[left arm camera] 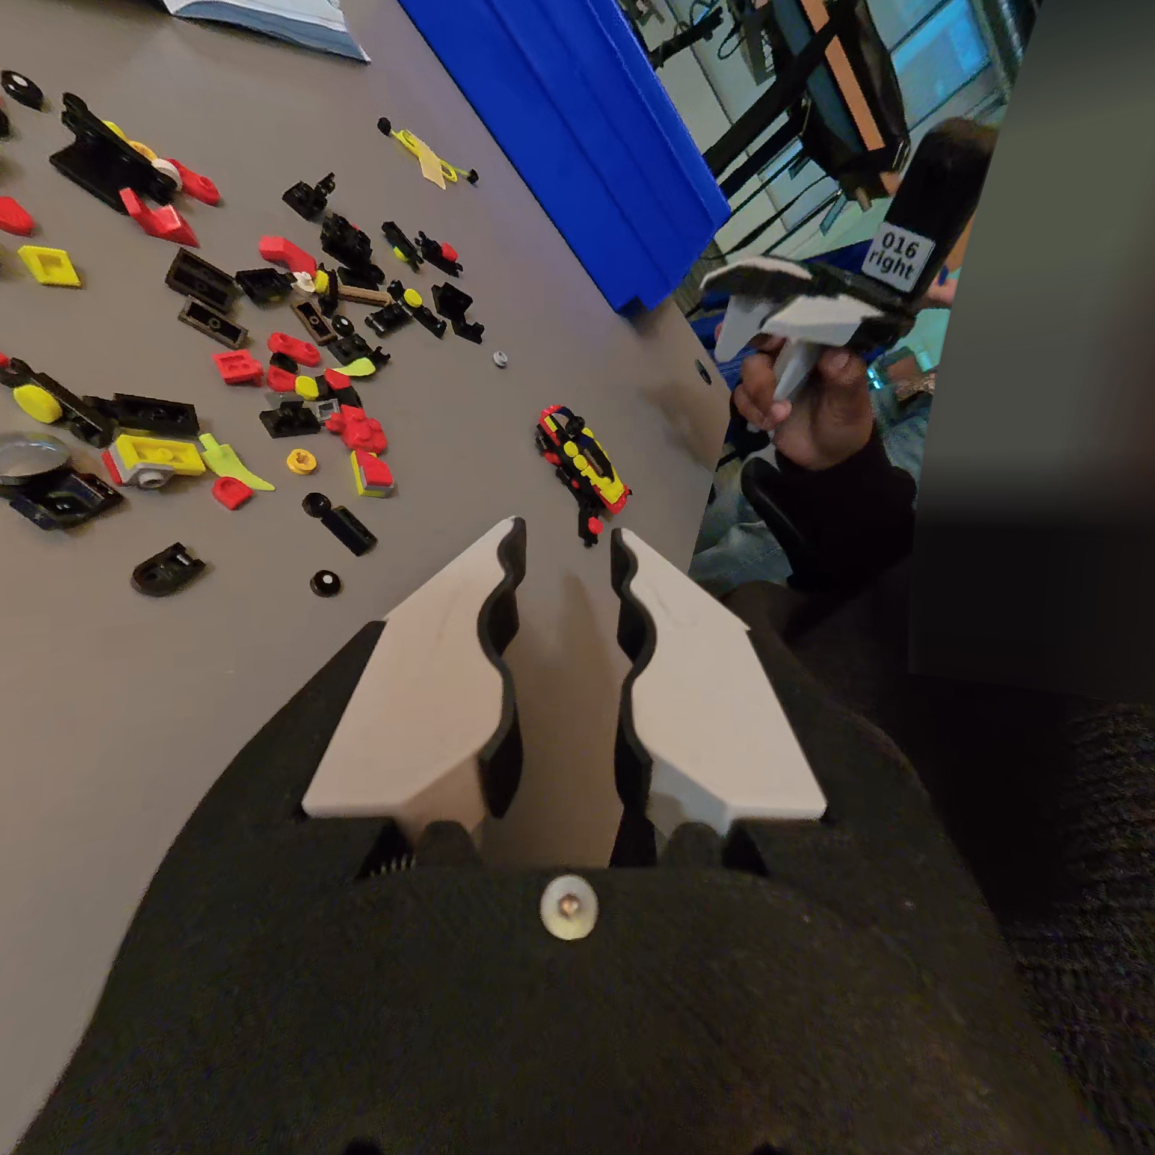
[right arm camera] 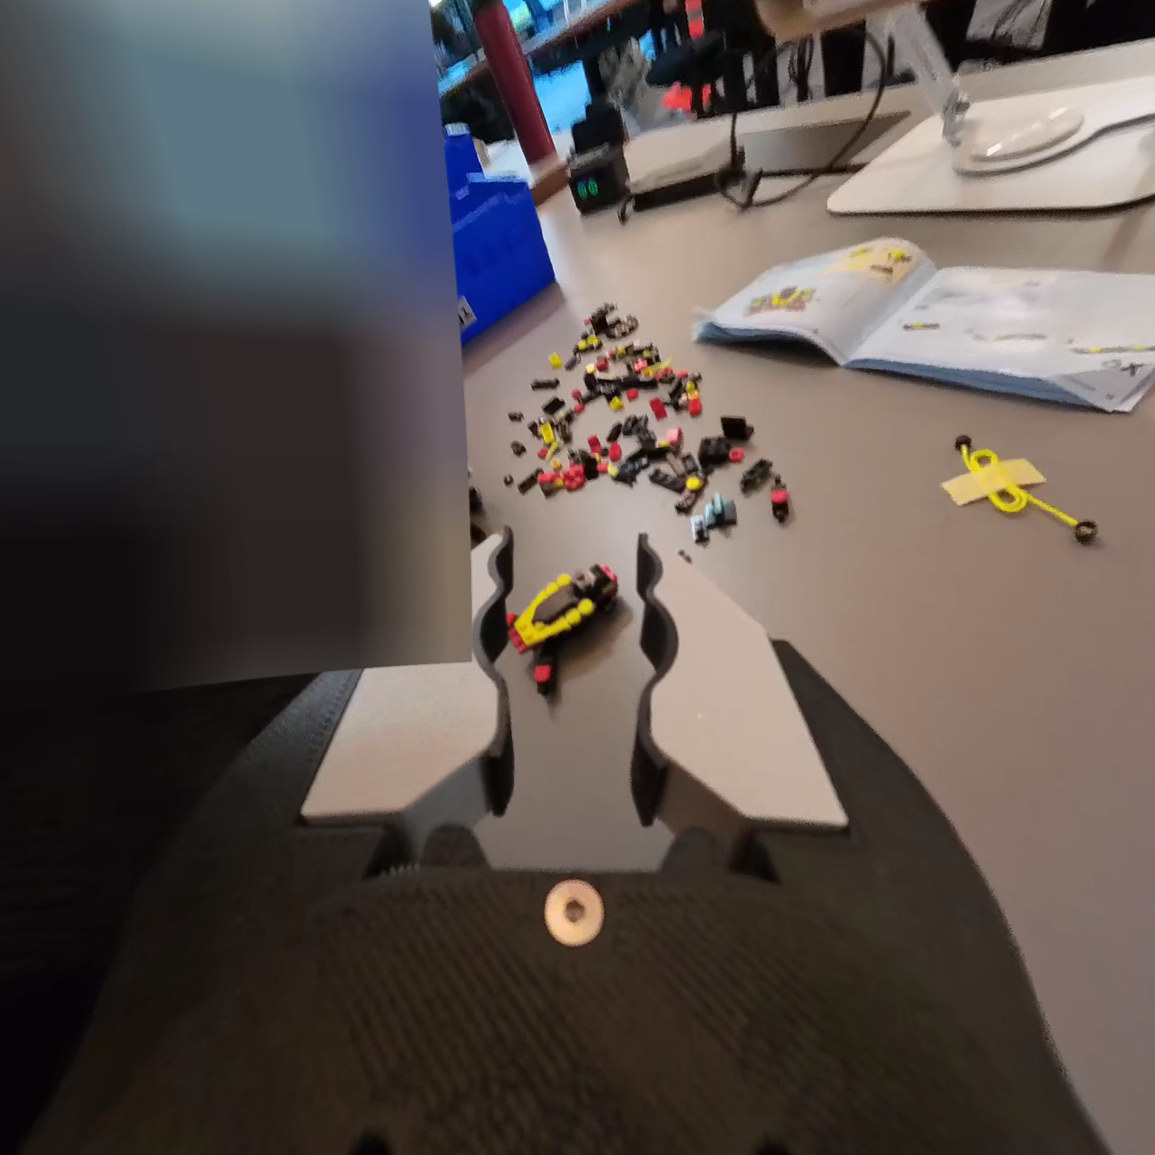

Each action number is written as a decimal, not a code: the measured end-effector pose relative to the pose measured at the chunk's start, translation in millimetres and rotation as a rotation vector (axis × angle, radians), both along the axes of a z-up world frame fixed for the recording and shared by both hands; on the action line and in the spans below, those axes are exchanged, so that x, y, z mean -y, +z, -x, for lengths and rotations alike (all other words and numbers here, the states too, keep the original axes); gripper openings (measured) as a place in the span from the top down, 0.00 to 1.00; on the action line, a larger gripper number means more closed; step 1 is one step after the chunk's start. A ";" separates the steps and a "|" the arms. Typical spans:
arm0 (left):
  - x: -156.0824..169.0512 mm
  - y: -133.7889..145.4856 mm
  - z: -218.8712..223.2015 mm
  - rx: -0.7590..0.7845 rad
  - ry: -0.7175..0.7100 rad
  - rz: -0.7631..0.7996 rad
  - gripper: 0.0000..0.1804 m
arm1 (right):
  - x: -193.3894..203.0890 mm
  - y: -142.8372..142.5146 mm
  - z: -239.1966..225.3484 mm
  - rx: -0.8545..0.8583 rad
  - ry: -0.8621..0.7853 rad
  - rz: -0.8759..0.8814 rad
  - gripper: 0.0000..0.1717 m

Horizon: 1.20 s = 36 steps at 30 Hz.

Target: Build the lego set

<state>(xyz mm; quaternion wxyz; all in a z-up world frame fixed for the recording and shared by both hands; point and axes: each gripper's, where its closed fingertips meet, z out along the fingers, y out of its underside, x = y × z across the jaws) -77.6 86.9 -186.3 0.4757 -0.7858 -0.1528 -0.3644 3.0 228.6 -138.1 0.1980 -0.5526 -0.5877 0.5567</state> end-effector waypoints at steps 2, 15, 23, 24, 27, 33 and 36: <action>0.4 0.8 -0.4 0.019 0.000 -0.001 0.86 | 4.3 -12.2 -2.6 0.055 0.016 -0.054 0.78; 1.3 -7.0 -18.4 -0.081 -0.077 0.035 0.86 | 66.1 -103.2 -19.8 0.405 0.325 -0.513 0.85; 3.1 -3.1 -26.1 -0.080 -0.101 0.022 0.86 | 62.2 -97.5 -7.9 0.417 0.236 -0.318 0.96; 3.4 -2.7 -27.0 -0.082 -0.103 0.021 0.86 | 62.7 -92.4 -6.3 0.408 0.224 -0.247 0.96; 3.8 -1.0 -29.7 -0.086 -0.109 0.015 0.86 | 62.1 -70.8 -2.2 0.358 0.194 0.021 0.97; 4.3 0.4 -35.2 -0.096 -0.124 0.011 0.86 | 50.3 -55.9 -2.4 0.341 0.159 0.321 0.97; 4.8 0.5 -37.5 -0.102 -0.131 0.011 0.86 | 51.9 -55.6 -2.1 0.354 0.156 0.367 0.97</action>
